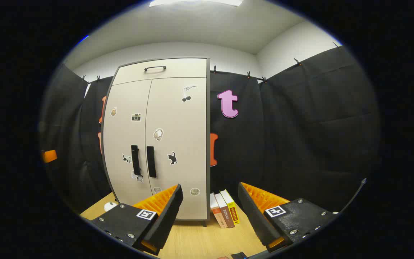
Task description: Open the right door of the double-door shoe cabinet with the right hand, and open the left door with the left hand.
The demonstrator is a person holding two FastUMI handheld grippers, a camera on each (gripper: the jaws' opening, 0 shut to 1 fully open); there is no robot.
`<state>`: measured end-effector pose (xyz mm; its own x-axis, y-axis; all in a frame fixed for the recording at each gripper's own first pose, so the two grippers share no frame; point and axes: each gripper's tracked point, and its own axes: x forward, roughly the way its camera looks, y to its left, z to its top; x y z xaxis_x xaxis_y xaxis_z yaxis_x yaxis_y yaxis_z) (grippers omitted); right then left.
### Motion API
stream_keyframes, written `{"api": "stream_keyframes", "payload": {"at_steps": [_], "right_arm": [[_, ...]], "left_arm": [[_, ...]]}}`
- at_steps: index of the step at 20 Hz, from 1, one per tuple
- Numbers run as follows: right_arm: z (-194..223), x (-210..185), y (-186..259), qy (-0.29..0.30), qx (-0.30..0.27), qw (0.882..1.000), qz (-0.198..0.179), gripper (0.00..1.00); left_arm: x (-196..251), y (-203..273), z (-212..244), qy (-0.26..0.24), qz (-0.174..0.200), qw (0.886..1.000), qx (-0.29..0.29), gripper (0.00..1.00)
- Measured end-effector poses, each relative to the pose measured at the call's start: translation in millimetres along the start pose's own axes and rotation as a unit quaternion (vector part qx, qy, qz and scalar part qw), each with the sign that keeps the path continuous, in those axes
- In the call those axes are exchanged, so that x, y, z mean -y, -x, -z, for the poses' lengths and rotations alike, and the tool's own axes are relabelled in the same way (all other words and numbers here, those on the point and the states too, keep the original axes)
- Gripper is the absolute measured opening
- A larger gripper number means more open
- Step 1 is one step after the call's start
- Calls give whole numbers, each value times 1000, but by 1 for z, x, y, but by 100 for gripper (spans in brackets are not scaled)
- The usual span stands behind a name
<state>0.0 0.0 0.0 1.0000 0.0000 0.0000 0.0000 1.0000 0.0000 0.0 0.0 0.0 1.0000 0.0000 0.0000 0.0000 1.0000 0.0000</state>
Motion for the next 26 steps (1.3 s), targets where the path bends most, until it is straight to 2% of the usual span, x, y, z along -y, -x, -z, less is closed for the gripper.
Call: {"api": "stream_keyframes", "payload": {"at_steps": [3,7,13,18,26], "right_arm": [[7,6,0,7,-8,1000,-13,94],[4,14,1,6,-6,1000,-11,95],[-1,21,6,1,1,1000,21,94],[-6,9,7,1,7,1000,30,94],[2,-36,-11,5,-1,1000,8,94]], "left_arm": [[11,6,-2,-2,-5,1000,4,96],[19,6,-5,-2,0,1000,5,95],[15,-14,-18,-19,23,1000,9,96],[2,-29,-25,-27,28,999,15,97],[-1,-35,-22,-28,35,999,15,97]]}}
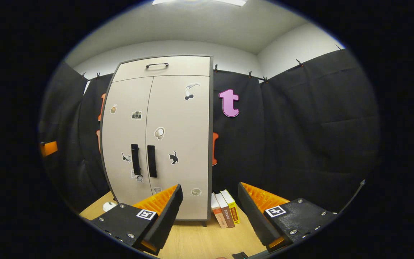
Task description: Open the right door of the double-door shoe cabinet with the right hand, and open the left door with the left hand.
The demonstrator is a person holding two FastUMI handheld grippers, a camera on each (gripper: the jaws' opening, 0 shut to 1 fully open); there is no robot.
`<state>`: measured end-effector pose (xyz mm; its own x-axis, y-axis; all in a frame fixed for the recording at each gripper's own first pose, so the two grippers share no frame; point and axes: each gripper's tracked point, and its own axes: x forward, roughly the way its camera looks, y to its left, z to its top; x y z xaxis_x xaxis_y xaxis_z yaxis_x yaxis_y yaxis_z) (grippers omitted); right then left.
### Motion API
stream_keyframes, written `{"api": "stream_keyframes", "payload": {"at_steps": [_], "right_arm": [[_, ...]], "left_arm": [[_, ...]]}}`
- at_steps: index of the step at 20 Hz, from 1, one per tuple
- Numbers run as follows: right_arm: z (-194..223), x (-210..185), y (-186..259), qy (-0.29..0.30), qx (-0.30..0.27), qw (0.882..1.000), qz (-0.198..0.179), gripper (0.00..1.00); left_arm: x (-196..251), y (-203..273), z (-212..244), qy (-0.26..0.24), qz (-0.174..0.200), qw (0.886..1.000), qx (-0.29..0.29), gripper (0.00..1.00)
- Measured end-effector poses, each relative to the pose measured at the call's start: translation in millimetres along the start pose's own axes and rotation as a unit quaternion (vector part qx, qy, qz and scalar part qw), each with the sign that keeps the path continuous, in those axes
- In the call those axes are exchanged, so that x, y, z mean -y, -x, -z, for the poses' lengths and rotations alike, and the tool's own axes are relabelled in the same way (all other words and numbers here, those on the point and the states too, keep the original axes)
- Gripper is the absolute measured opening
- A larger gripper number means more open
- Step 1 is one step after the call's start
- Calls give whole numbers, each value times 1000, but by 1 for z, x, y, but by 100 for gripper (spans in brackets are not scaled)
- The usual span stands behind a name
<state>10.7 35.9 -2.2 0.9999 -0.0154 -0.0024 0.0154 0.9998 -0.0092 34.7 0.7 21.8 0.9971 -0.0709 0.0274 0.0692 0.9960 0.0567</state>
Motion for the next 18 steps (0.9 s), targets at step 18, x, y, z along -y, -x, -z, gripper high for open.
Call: {"api": "stream_keyframes", "payload": {"at_steps": [18], "right_arm": [[30,-146,-128,-9,-31,998,-60,95]], "left_arm": [[-36,1,10,-1,-2,1000,-10,96]]}}
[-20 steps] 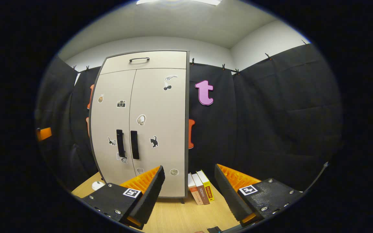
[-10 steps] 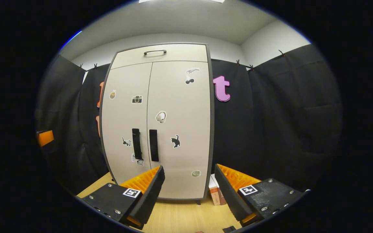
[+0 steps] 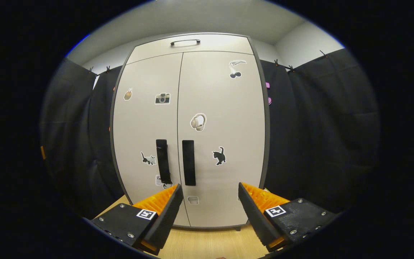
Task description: Open the right door of the double-door shoe cabinet with the right hand, and open the left door with the left hand.
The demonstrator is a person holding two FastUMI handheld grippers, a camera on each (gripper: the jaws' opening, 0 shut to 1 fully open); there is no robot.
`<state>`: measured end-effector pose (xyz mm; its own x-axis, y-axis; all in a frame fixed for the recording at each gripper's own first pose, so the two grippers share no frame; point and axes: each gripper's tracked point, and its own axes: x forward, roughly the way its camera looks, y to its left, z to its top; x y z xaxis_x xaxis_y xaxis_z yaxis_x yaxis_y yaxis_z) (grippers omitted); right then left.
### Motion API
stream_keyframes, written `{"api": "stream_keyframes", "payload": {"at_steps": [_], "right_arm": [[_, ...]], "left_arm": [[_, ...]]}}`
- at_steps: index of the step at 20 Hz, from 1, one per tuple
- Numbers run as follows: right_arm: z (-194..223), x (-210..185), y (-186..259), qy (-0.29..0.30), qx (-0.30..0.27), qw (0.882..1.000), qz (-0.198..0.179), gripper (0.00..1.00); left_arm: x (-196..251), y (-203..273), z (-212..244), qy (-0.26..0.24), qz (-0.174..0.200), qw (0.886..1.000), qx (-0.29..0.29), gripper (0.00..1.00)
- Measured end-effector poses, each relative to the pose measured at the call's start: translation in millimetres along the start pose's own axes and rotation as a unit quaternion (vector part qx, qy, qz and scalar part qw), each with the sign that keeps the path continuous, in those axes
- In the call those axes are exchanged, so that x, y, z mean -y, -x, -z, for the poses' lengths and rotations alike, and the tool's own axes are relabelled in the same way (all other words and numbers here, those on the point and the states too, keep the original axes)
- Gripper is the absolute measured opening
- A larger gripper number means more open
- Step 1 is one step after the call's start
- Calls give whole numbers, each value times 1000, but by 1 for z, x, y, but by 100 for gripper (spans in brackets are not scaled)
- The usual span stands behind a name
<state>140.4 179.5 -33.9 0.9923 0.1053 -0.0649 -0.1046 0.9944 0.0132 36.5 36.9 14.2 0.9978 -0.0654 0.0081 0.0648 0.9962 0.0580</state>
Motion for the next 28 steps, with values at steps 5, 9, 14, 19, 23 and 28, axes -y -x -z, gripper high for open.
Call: {"api": "stream_keyframes", "payload": {"at_steps": [5,9,14,19,23,28], "right_arm": [[11,-17,-55,5,-6,1000,3,95],[16,-29,-88,-11,-13,1000,-1,94],[17,-41,-119,-28,-19,999,-8,86],[17,-46,-140,-29,-23,999,-6,74],[19,-49,-148,-26,-27,999,-5,59],[19,-44,-150,-25,-29,999,3,40]], "left_arm": [[-17,-8,3,3,-9,1000,-3,96],[-31,-14,7,4,-22,1000,-6,98],[-53,-16,10,-3,-41,999,-8,98],[-67,-18,13,2,-53,999,-10,96],[-75,-20,14,1,-60,998,-11,97],[-79,-15,15,3,-62,998,-13,96]]}}
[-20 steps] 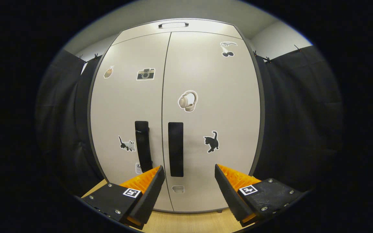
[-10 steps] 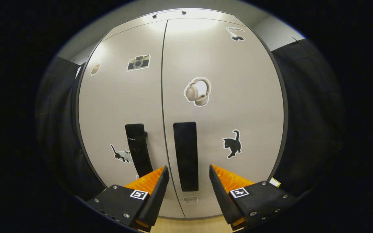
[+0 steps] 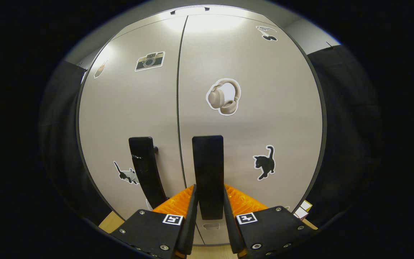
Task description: Open the right door of the double-door shoe cabinet with the right hand, and open the left door with the left hand.
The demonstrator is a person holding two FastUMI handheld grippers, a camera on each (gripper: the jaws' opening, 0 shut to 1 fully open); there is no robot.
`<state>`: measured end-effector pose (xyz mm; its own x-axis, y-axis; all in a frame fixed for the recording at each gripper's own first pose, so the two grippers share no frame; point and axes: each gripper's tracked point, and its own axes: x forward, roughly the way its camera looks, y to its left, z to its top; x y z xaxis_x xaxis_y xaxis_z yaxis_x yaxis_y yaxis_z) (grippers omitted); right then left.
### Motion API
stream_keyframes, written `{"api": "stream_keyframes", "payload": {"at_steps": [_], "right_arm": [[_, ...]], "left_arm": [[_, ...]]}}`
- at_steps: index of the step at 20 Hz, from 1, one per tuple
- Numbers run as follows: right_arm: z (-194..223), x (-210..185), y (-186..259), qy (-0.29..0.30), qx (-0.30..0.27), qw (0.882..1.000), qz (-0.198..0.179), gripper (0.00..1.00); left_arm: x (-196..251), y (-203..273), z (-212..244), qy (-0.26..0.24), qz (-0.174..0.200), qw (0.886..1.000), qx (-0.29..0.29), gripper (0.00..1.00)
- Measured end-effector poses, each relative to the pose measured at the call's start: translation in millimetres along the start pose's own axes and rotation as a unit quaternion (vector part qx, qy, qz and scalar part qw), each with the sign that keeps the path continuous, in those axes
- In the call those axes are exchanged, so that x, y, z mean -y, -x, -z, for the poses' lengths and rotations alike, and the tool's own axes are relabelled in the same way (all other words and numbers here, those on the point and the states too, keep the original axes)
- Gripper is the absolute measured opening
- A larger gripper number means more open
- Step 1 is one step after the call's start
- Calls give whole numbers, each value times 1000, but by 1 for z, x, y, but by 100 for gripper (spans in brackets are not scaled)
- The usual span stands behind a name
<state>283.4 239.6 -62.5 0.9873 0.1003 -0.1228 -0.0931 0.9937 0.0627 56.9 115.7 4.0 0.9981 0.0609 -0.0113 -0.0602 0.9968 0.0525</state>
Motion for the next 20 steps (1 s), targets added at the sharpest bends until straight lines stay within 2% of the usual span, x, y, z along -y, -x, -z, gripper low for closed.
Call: {"api": "stream_keyframes", "payload": {"at_steps": [1,4,7,13,20], "right_arm": [[0,0,0,0,0,1000,-2,35],[1,0,2,10,5,1000,-5,30],[1,2,8,9,7,1000,-9,19],[-1,4,23,-2,6,1000,-14,6],[-2,15,41,8,7,1000,-7,5]], "left_arm": [[-1,2,-1,0,-1,1000,0,96],[-4,7,-2,2,-2,1000,2,96],[-5,14,-2,3,-3,1000,3,97],[-8,30,-9,11,-4,1000,8,97],[-8,43,-12,16,-1,1000,9,97]]}}
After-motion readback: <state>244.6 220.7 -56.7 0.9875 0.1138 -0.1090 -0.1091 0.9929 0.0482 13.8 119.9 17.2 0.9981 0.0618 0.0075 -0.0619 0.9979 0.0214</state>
